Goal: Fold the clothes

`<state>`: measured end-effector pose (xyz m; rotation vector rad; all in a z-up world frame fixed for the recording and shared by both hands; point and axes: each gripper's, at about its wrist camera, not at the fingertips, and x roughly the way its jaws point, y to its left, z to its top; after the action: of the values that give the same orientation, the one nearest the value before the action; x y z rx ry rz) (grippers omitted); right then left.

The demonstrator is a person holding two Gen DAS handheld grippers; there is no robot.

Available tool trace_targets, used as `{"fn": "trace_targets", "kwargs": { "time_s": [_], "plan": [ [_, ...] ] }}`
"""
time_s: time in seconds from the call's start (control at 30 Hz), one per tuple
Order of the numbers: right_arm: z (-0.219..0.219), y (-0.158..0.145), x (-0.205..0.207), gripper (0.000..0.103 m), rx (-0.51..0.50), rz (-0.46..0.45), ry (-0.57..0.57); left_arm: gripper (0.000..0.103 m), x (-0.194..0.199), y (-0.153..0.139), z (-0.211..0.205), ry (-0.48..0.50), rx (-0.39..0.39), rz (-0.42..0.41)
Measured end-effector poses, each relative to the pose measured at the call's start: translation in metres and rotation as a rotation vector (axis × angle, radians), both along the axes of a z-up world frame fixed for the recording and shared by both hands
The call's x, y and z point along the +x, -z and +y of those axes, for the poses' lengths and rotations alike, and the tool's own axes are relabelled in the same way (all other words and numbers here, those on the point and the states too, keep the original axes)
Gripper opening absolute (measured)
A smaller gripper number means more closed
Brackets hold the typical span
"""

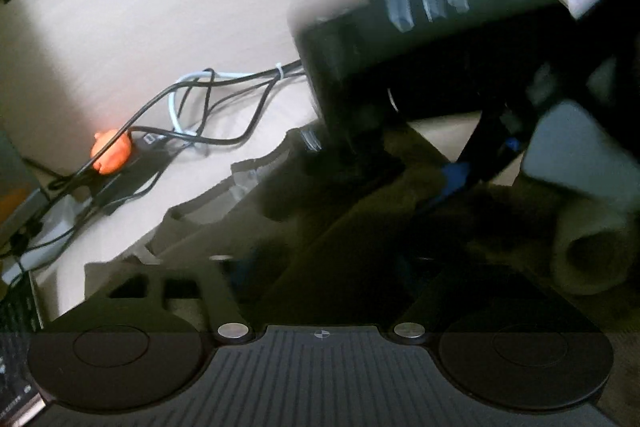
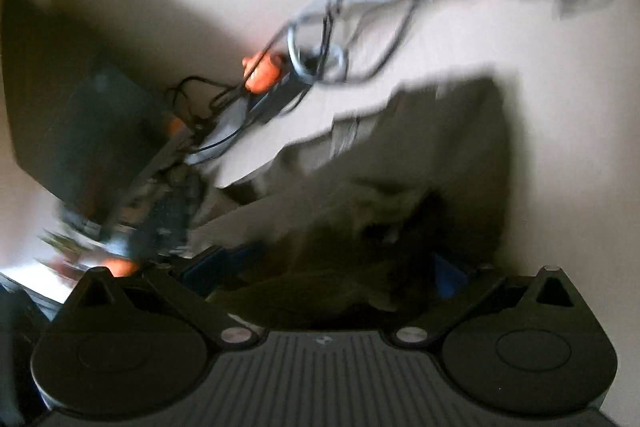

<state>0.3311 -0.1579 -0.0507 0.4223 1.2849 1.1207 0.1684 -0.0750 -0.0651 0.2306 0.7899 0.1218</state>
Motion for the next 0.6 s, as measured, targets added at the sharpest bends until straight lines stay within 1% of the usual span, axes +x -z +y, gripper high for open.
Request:
{"fn": "trace_targets", "kwargs": {
  "time_s": [0.03,0.07,0.1,0.13,0.2,0.23,0.3,0.37,0.4,0.43,0.47,0.5,0.53,0.57,0.6],
  "plan": [
    [0.0,0.001,0.003,0.103,0.056,0.062,-0.014,0.024,0.003,0.002,0.0,0.005,0.023,0.001],
    [-0.003,-0.006,0.006,0.103,0.13,0.087,-0.022,0.013,0.003,0.0,0.0,0.002,0.052,-0.014],
    [-0.005,-0.015,0.008,0.103,0.209,0.104,-0.029,0.011,0.002,-0.006,0.002,-0.007,0.089,-0.04],
    [-0.012,-0.029,0.01,0.103,0.258,0.072,-0.014,0.009,0.001,-0.013,0.005,-0.016,0.112,-0.067],
    [-0.026,-0.058,0.013,0.103,0.345,-0.013,0.024,0.008,-0.005,-0.036,0.021,-0.072,0.132,-0.136],
    [-0.034,-0.07,0.011,0.103,0.334,-0.088,0.056,0.008,-0.011,-0.05,0.032,-0.121,0.132,-0.174],
    [-0.051,-0.091,0.005,0.103,0.289,-0.251,0.125,0.008,-0.032,-0.081,0.062,-0.258,0.114,-0.264],
    [-0.062,-0.091,-0.004,0.103,0.205,-0.347,0.17,0.008,-0.058,-0.111,0.092,-0.408,0.071,-0.349],
    [-0.067,-0.09,-0.008,0.103,0.161,-0.391,0.191,0.008,-0.071,-0.125,0.11,-0.487,0.035,-0.392],
    [-0.07,-0.084,-0.012,0.103,0.119,-0.391,0.205,0.008,-0.082,-0.135,0.124,-0.543,-0.003,-0.427],
    [-0.072,-0.076,-0.014,0.103,0.095,-0.366,0.211,0.008,-0.09,-0.143,0.135,-0.581,-0.043,-0.458],
    [-0.074,-0.068,-0.017,0.103,0.073,-0.338,0.216,0.008,-0.093,-0.149,0.141,-0.593,-0.067,-0.478],
    [-0.075,-0.06,-0.02,0.103,0.052,-0.31,0.22,0.008,-0.089,-0.151,0.14,-0.58,-0.068,-0.485],
    [-0.076,-0.058,-0.023,0.103,0.041,-0.31,0.222,0.008,-0.085,-0.152,0.138,-0.564,-0.071,-0.492],
    [-0.078,-0.059,-0.025,0.103,0.032,-0.317,0.223,0.008,-0.076,-0.15,0.128,-0.508,-0.099,-0.493]
  ]
}}
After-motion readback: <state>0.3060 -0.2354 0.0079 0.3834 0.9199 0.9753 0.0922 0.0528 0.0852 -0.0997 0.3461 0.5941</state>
